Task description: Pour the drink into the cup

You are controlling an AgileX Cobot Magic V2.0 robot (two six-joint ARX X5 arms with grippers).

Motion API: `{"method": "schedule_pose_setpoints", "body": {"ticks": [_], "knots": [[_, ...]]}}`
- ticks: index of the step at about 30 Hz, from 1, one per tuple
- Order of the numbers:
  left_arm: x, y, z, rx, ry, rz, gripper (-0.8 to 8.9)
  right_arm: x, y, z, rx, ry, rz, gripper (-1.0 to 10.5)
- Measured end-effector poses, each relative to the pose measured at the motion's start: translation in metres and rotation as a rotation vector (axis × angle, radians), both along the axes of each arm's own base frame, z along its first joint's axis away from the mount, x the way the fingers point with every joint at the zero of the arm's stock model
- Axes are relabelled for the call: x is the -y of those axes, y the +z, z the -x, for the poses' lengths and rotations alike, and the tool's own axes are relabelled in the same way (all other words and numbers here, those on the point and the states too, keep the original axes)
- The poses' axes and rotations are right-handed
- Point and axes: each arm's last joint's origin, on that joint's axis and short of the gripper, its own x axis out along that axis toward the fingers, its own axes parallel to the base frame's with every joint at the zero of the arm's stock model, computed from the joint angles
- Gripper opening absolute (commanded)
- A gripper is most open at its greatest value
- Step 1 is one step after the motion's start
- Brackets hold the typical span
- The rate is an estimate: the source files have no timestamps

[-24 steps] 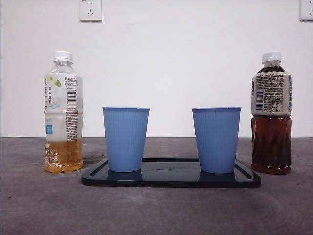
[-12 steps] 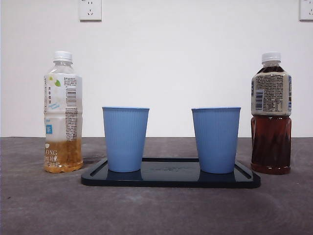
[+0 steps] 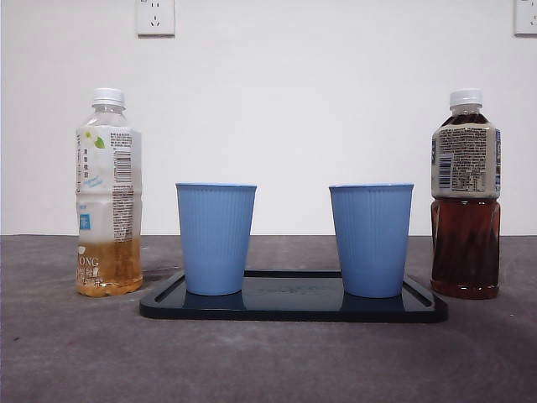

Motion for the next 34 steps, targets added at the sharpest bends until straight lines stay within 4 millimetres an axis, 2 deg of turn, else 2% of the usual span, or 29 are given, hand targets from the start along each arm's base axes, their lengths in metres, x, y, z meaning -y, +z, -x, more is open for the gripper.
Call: {"method": "schedule_pose_setpoints", "body": {"ticks": [6,15,25,34], "knots": [[0.0,0.0,0.0,0.0,0.0,0.0,0.06,0.002,-0.023,-0.002,0.002,-0.053,-0.003,0.1],[0.0,0.0,0.0,0.0,0.0,0.0,0.06,0.002,-0.042,-0.005,-0.051,-0.058,-0.003,0.1],[0.0,0.0,0.0,0.0,0.0,0.0,0.06,0.002,-0.056,-0.003,-0.198,-0.073,-0.001,0.1],[0.0,0.0,0.0,0.0,0.0,0.0,0.06,0.002,-0.056,-0.003,-0.193,-0.074,-0.001,0.1]]}}
